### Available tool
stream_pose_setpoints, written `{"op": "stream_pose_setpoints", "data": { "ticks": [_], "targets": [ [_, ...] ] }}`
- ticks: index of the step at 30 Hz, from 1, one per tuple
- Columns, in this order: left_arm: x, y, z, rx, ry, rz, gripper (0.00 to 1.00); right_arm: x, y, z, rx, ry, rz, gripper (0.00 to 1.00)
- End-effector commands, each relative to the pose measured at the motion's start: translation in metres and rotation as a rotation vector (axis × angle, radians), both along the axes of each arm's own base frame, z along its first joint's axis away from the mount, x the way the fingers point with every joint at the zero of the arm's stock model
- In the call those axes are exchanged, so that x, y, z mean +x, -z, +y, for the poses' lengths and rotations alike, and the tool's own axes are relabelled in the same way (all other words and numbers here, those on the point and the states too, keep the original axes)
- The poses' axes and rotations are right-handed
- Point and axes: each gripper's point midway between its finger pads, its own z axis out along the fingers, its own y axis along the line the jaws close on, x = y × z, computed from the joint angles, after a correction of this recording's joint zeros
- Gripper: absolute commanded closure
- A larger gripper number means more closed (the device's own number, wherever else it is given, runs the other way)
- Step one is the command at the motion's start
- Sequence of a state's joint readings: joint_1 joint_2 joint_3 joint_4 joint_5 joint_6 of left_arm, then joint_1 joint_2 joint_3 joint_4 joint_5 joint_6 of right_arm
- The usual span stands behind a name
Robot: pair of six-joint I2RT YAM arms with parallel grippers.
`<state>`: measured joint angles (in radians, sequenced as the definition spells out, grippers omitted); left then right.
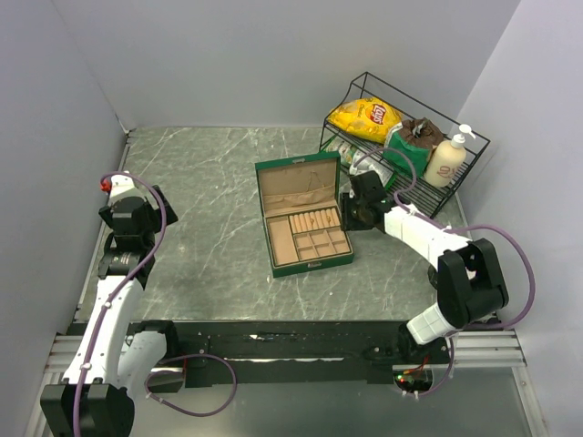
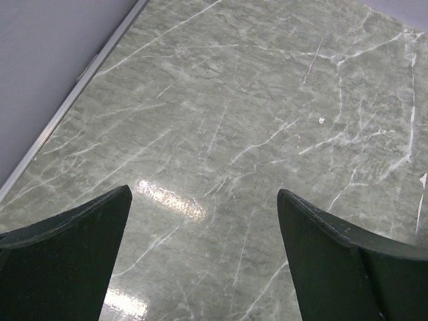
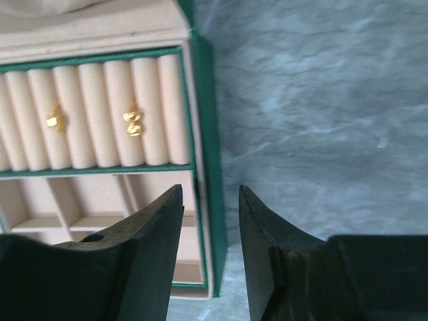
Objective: Organize the mixed jewelry
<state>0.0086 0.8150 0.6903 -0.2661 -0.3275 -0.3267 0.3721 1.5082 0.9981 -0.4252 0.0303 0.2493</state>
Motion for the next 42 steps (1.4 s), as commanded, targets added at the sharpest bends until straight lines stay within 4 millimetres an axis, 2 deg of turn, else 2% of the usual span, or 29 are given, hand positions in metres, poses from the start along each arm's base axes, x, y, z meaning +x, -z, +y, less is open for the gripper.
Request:
{"op": "stream_pose_setpoints", "data": {
  "ticks": [1, 6, 11, 12, 17, 26, 34, 36, 40, 42],
  "targets": [
    [0.007, -0.014, -0.003, 0.002, 0.022, -0.049, 0.04, 0.000, 0.009, 0.015, 0.094, -0.015, 0.013, 0.55],
    [0.007, -0.014, -0.003, 0.003, 0.022, -0.048, 0.04, -0.011, 0.021, 0.023, 0.145, -0.026, 0.053, 0.62],
    [0.007, -0.014, -0.003, 0.004, 0.021, -0.047, 0.04, -0.022, 0.026, 0.031, 0.202, -0.031, 0.065, 0.76],
    [0.007, -0.014, -0.004, 0.003, 0.024, -0.047, 0.04, -0.024, 0.027, 0.033, 0.212, -0.032, 0.067, 0.82],
    [0.008, -0.014, -0.004, 0.002, 0.027, -0.045, 0.04, -0.034, 0.029, 0.048, 0.230, -0.065, 0.080, 0.90],
    [0.006, -0.014, -0.003, 0.002, 0.021, -0.049, 0.04, -0.050, 0.031, 0.080, 0.194, -0.117, 0.087, 0.90],
    [0.005, -0.016, -0.002, 0.002, 0.017, -0.052, 0.04, -0.067, 0.029, 0.107, 0.241, -0.128, 0.109, 0.84],
    [0.005, -0.017, -0.003, 0.001, 0.017, -0.059, 0.04, -0.067, 0.026, 0.108, 0.245, -0.124, 0.104, 0.79],
    [0.006, -0.017, -0.003, -0.006, 0.017, -0.058, 0.04, -0.063, 0.015, 0.109, 0.235, -0.113, 0.081, 0.76],
    [0.007, -0.016, -0.004, -0.008, 0.020, -0.054, 0.04, -0.063, 0.011, 0.108, 0.238, -0.104, 0.079, 0.70]
  ]
}}
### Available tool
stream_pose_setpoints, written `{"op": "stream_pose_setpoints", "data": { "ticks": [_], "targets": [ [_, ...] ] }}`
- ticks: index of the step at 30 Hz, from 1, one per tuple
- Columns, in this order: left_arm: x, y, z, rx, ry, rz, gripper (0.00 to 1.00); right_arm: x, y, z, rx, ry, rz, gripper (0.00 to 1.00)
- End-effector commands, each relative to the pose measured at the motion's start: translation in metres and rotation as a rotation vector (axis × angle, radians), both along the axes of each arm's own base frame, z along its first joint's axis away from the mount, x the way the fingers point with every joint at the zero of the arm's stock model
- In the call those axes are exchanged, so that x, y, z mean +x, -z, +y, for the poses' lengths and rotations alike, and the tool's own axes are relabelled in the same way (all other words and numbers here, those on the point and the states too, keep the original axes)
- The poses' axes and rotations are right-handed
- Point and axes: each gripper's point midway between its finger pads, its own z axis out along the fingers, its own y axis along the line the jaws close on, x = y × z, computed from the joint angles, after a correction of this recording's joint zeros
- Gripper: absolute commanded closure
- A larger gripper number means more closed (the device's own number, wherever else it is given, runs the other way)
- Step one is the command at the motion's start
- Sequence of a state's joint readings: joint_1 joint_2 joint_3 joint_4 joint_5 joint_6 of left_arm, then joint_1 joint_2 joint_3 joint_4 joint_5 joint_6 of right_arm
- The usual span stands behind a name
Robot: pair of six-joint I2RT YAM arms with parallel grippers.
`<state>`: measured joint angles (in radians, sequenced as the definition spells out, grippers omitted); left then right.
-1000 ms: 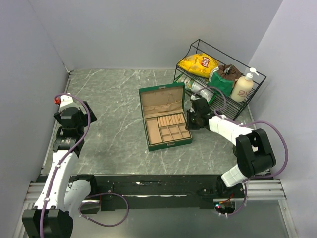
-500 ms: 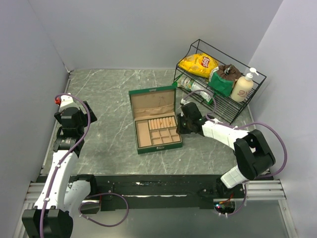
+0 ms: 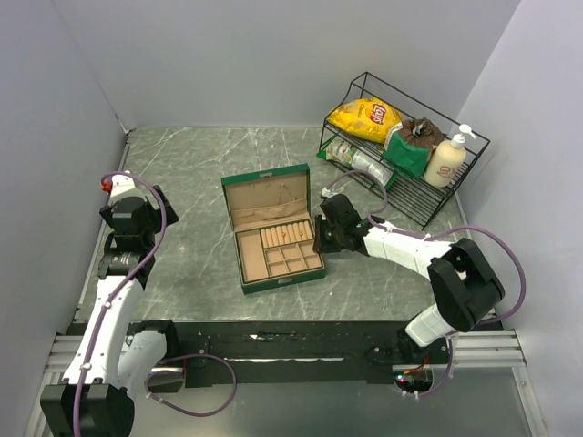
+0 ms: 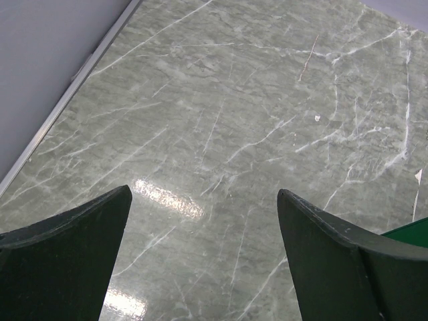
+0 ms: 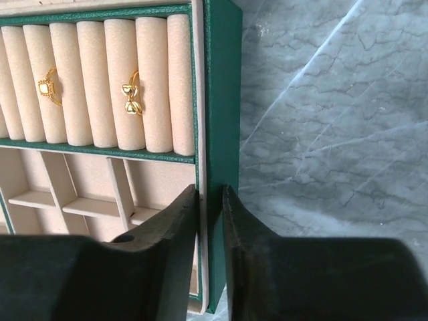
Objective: Organize the mixed jewelry
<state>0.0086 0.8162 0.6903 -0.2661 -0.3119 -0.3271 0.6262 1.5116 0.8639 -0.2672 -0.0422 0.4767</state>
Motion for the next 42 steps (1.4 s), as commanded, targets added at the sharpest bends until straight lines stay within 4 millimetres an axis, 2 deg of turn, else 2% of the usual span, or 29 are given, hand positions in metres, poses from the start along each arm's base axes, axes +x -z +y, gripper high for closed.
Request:
{"op": "stream_pose_setpoints", "data": {
  "ticks": [1, 8, 13, 16, 18, 21, 27, 29, 30, 32, 33, 35, 37, 38, 40, 41, 42],
  "targets": [
    [0.007, -0.017, -0.002, -0.005, 0.009, -0.054, 0.04, -0.003, -0.019, 0.013, 0.062, 0.010, 0.007, 0.69],
    [0.012, -0.019, -0.004, -0.049, -0.006, -0.074, 0.04, -0.001, -0.039, 0.006, 0.065, 0.038, -0.046, 0.45],
    [0.017, -0.035, -0.007, -0.108, -0.023, -0.110, 0.04, 0.004, -0.059, -0.005, 0.045, 0.076, -0.108, 0.29],
    [0.017, -0.044, -0.017, -0.111, 0.039, -0.127, 0.04, 0.009, -0.073, -0.012, 0.038, 0.099, -0.150, 0.20],
    [0.016, -0.050, -0.025, -0.102, 0.102, -0.150, 0.04, 0.014, -0.084, -0.017, 0.036, 0.113, -0.181, 0.18],
    [0.014, -0.047, -0.028, -0.082, 0.136, -0.145, 0.04, 0.026, -0.104, -0.025, 0.054, 0.138, -0.229, 0.15],
    [0.017, -0.030, -0.023, -0.070, 0.109, -0.048, 0.04, 0.061, -0.152, -0.037, 0.137, 0.196, -0.321, 0.13],
    [0.019, -0.025, -0.024, -0.070, 0.115, -0.029, 0.04, 0.071, -0.157, -0.041, 0.136, 0.217, -0.328, 0.12],
    [0.019, -0.025, -0.024, -0.070, 0.117, -0.025, 0.04, 0.077, -0.170, -0.039, 0.150, 0.220, -0.348, 0.12],
    [0.021, -0.022, -0.026, -0.074, 0.123, -0.019, 0.04, 0.084, -0.174, -0.034, 0.164, 0.217, -0.342, 0.14],
    [0.020, -0.021, -0.025, -0.073, 0.121, -0.015, 0.04, 0.089, -0.184, -0.030, 0.188, 0.209, -0.361, 0.14],
    [0.020, -0.021, -0.024, -0.069, 0.114, -0.010, 0.04, 0.098, -0.185, -0.026, 0.196, 0.215, -0.359, 0.15],
    [0.019, -0.020, -0.023, -0.064, 0.109, -0.011, 0.04, 0.104, -0.196, -0.015, 0.238, 0.189, -0.365, 0.15],
    [0.019, -0.020, -0.022, -0.064, 0.106, -0.011, 0.04, 0.109, -0.192, -0.011, 0.238, 0.186, -0.352, 0.15],
    [0.019, -0.020, -0.022, -0.063, 0.110, -0.013, 0.04, 0.117, -0.202, -0.004, 0.261, 0.175, -0.365, 0.15],
    [0.019, -0.020, -0.023, -0.063, 0.113, -0.012, 0.04, 0.122, -0.196, -0.001, 0.256, 0.178, -0.346, 0.15],
    [0.020, -0.019, -0.023, -0.064, 0.114, -0.010, 0.04, 0.127, -0.207, 0.001, 0.267, 0.177, -0.360, 0.15]
  ]
}}
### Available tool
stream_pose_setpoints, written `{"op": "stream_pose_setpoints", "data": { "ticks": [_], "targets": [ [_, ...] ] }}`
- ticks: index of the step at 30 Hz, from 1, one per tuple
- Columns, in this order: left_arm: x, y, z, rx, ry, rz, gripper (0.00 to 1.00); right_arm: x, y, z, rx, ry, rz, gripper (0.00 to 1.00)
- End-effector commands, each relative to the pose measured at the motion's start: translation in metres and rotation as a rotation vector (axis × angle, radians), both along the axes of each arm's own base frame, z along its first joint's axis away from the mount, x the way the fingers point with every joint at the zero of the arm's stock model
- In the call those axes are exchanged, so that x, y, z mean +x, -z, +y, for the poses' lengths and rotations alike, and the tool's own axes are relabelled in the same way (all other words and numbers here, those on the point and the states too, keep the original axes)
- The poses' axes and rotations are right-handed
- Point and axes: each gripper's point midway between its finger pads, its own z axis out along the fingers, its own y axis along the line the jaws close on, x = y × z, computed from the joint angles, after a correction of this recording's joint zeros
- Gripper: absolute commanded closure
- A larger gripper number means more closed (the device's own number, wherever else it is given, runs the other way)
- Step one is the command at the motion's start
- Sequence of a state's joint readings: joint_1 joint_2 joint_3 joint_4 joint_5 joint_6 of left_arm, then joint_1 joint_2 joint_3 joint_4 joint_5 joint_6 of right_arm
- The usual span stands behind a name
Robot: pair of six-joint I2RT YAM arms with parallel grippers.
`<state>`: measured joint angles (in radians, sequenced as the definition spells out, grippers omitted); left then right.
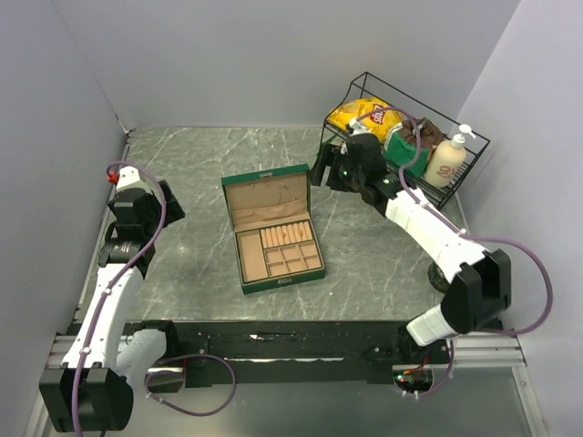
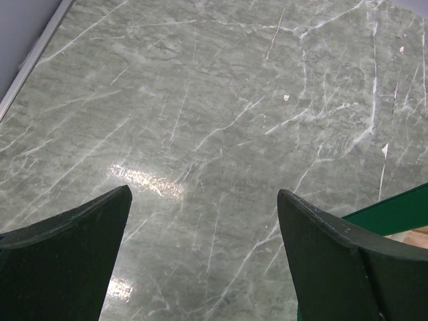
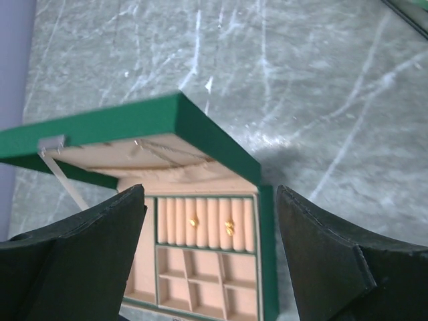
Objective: Organize the mixed jewelry
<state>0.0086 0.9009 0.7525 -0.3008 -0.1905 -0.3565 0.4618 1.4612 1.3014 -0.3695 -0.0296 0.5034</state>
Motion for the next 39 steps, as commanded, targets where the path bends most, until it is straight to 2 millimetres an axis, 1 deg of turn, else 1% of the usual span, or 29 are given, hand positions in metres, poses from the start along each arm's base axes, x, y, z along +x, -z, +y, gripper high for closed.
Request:
{"op": "stream_pose_setpoints", "data": {
  "ticks": [1, 2, 3, 5, 7, 9, 10, 11, 12, 13, 14, 16, 18, 21, 25, 29, 31, 35, 38, 39],
  "targets": [
    [0.006, -0.023, -0.001, 0.009, 0.013, -0.059, 0.04, 0.023, -0.029, 0.016, 0.057, -0.021, -0.047, 0.15],
    [0.007, -0.022, -0.002, 0.009, 0.015, -0.054, 0.04, 0.028, -0.026, 0.019, 0.059, -0.020, -0.036, 0.15],
    [0.007, -0.022, -0.001, 0.009, 0.013, -0.053, 0.04, 0.031, -0.036, 0.022, 0.072, -0.025, -0.053, 0.15],
    [0.007, -0.022, -0.002, 0.009, 0.015, -0.051, 0.04, 0.037, -0.038, 0.028, 0.092, -0.034, -0.057, 0.15],
    [0.007, -0.022, -0.001, 0.011, 0.013, -0.051, 0.04, 0.042, -0.046, 0.032, 0.109, -0.036, -0.071, 0.15],
    [0.007, -0.021, -0.001, 0.012, 0.011, -0.049, 0.04, 0.046, -0.047, 0.035, 0.122, -0.038, -0.075, 0.15],
    [0.006, -0.021, -0.001, 0.011, 0.013, -0.048, 0.04, 0.048, -0.044, 0.036, 0.124, -0.040, -0.070, 0.14],
    [0.007, -0.021, -0.001, 0.011, 0.013, -0.049, 0.04, 0.049, -0.036, 0.039, 0.116, -0.048, -0.048, 0.14],
    [0.007, -0.021, -0.001, 0.011, 0.014, -0.049, 0.04, 0.053, -0.040, 0.040, 0.114, -0.048, -0.051, 0.14],
    [0.007, -0.021, -0.002, 0.011, 0.016, -0.049, 0.04, 0.054, -0.035, 0.041, 0.107, -0.049, -0.036, 0.14],
    [0.007, -0.020, -0.001, 0.011, 0.016, -0.046, 0.04, 0.056, -0.025, 0.044, 0.098, -0.056, -0.012, 0.14],
    [0.007, -0.020, -0.002, 0.009, 0.020, -0.046, 0.04, 0.058, -0.019, 0.044, 0.083, -0.055, 0.005, 0.14],
    [0.007, -0.019, -0.002, 0.010, 0.022, -0.042, 0.04, 0.059, -0.009, 0.043, 0.075, -0.049, 0.016, 0.16],
    [0.008, -0.018, -0.003, 0.008, 0.025, -0.039, 0.04, 0.058, -0.003, 0.044, 0.076, -0.060, 0.015, 0.16],
    [0.009, -0.017, -0.003, 0.007, 0.028, -0.033, 0.04, 0.057, -0.001, 0.045, 0.074, -0.073, 0.017, 0.19],
    [0.009, -0.017, -0.003, 0.007, 0.027, -0.030, 0.04, 0.057, 0.006, 0.045, 0.068, -0.075, 0.029, 0.21],
    [0.008, -0.018, -0.006, 0.008, 0.050, -0.036, 0.04, 0.057, 0.009, 0.045, 0.069, -0.071, 0.040, 0.21],
    [0.008, -0.018, -0.014, 0.002, 0.099, -0.047, 0.04, 0.059, 0.003, 0.046, 0.086, -0.074, 0.020, 0.19],
    [0.008, -0.017, -0.015, 0.002, 0.103, -0.042, 0.04, 0.062, -0.001, 0.046, 0.089, -0.073, 0.010, 0.17],
    [0.009, -0.016, -0.015, 0.002, 0.103, -0.041, 0.04, 0.061, 0.001, 0.047, 0.088, -0.077, 0.019, 0.16]
  ]
}}
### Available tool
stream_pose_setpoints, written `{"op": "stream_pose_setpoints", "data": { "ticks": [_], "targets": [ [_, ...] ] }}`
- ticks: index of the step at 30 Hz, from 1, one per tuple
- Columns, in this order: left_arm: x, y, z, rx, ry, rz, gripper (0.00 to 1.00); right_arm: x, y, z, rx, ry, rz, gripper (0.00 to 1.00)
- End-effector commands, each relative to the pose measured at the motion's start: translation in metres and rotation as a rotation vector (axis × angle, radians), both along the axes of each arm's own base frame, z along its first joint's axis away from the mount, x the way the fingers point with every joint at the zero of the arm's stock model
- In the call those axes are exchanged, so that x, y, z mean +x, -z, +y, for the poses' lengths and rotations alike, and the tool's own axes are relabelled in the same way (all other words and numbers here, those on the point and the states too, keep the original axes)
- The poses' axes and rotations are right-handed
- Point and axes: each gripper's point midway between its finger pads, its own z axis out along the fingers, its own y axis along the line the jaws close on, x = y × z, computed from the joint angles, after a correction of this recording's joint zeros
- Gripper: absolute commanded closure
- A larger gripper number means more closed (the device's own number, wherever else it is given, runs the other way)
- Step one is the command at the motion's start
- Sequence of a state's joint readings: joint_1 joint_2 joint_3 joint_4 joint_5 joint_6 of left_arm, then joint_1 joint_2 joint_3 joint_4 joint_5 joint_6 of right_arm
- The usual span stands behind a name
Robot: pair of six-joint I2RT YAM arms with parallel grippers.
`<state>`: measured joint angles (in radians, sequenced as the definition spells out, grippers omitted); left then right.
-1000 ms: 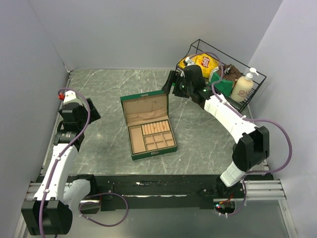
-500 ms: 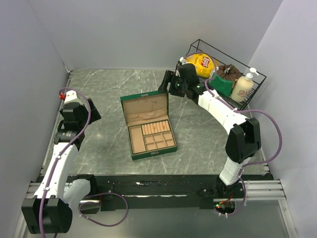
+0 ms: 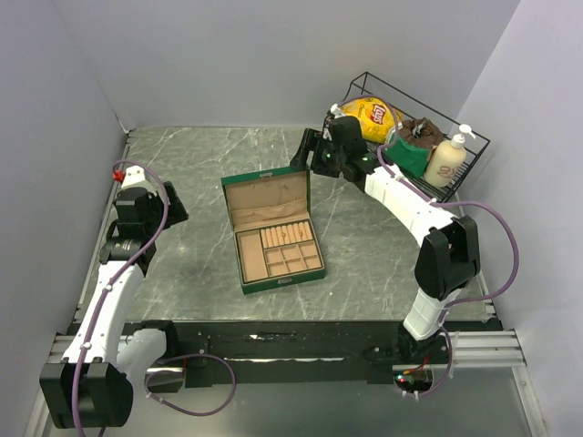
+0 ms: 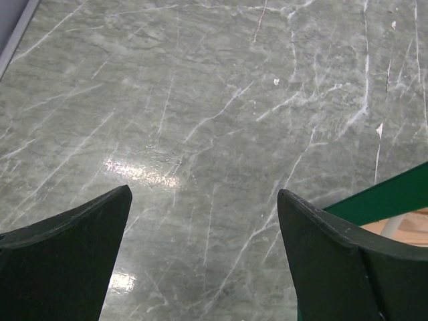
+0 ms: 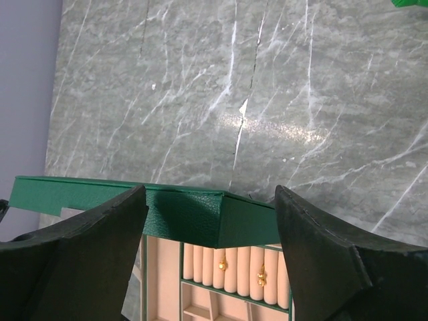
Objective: Organize the mixed jewelry
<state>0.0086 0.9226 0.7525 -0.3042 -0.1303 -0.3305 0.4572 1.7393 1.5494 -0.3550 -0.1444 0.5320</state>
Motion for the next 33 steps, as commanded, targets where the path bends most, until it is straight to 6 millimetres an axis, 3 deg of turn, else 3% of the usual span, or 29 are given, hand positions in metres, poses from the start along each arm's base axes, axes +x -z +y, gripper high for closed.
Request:
{"op": "stream_pose_setpoints", "data": {
  "ticks": [1, 12, 21, 33],
  "targets": [
    [0.007, -0.023, -0.006, 0.001, 0.043, -0.066, 0.04, 0.009, -0.006, 0.000, 0.015, -0.002, -0.027, 0.16],
    [0.009, -0.022, -0.008, -0.003, 0.053, -0.061, 0.04, -0.003, 0.019, 0.000, 0.010, -0.022, 0.030, 0.21],
    [0.009, -0.020, -0.009, -0.007, 0.060, -0.055, 0.04, -0.015, 0.020, -0.002, 0.024, -0.033, 0.034, 0.31],
    [0.006, -0.027, -0.014, -0.036, 0.070, -0.082, 0.04, -0.037, 0.021, -0.009, 0.048, -0.035, 0.034, 0.32]
  ]
}}
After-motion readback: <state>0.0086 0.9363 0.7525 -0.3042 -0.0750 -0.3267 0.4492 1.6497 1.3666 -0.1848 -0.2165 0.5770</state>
